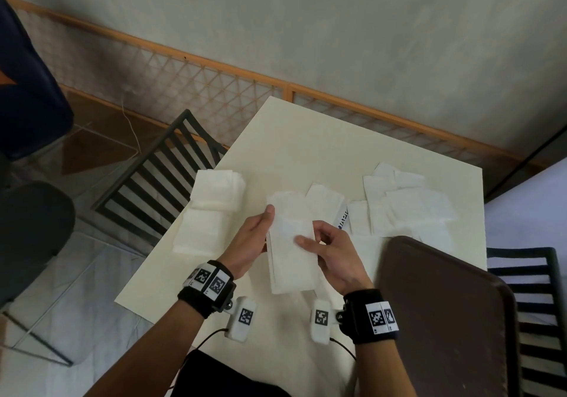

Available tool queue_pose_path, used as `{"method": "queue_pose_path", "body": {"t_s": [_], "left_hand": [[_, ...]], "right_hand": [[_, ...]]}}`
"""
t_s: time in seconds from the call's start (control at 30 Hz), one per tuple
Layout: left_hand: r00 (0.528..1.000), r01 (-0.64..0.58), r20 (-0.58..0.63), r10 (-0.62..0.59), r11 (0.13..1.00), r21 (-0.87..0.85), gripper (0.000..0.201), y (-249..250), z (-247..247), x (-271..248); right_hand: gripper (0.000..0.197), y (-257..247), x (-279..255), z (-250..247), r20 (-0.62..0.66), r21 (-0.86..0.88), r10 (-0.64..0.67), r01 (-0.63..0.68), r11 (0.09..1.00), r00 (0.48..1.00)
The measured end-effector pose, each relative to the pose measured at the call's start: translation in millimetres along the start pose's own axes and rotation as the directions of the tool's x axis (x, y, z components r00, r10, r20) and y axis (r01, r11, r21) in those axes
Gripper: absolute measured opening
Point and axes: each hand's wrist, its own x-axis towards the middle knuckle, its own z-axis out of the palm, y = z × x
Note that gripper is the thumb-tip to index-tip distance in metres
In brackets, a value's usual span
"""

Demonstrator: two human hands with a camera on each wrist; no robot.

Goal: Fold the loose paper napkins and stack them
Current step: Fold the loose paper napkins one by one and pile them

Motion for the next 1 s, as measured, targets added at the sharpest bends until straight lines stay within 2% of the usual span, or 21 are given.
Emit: {"method": "queue_pose_path", "body": {"t_s": [0.2, 0.3, 0.37, 0.43, 0.53, 0.73, 0.9, 1.0], "left_hand": [[0.999, 0.029, 0.019, -0.028, 0.998, -0.062, 0.052, 10, -5, 4], [0.996, 0.055, 0.068, -0.051, 0.997, -0.049, 0.052, 9, -8, 5], [0.994, -0.003, 0.110, -0.005, 0.998, 0.069, 0.040, 3, -12, 5], [0.991, -0.110, 0.100, 0.093, 0.978, 0.176, 0.036, -4, -17, 8], [0.975, -0.221, 0.024, 0.220, 0.960, 0.172, 0.029, -6, -22, 11], [0.908, -0.415, 0.060, 0.414, 0.877, 0.242, 0.032, 9, -30, 6], [0.911, -0.413, 0.081, 0.405, 0.891, 0.188, 0.029, 16, -33, 0], [0.934, -0.358, 0.055, 0.354, 0.921, 0.155, 0.032, 18, -35, -2]], "right_hand": [[0.060, -8, -2, 0, 0.100, 0.005, 0.081, -0.082, 0.997, 0.992], [0.039, -11, -1, 6, 0.058, -0.032, 0.064, -0.063, 0.998, 0.996], [0.028, -11, 1, 8, 0.037, -0.017, 0.044, -0.043, 0.999, 0.998], [0.021, -11, 2, 9, 0.036, 0.005, 0.011, -0.011, 1.000, 0.999], [0.004, -12, 2, 10, 0.027, 0.045, -0.045, 0.044, 0.998, 0.999], [0.039, -12, 7, 10, 0.032, 0.125, -0.120, 0.115, 0.985, 0.992], [0.042, -13, 8, 13, 0.019, 0.118, -0.115, 0.112, 0.987, 0.993], [0.032, -17, 7, 18, 0.014, 0.124, -0.100, 0.098, 0.987, 0.995]]}}
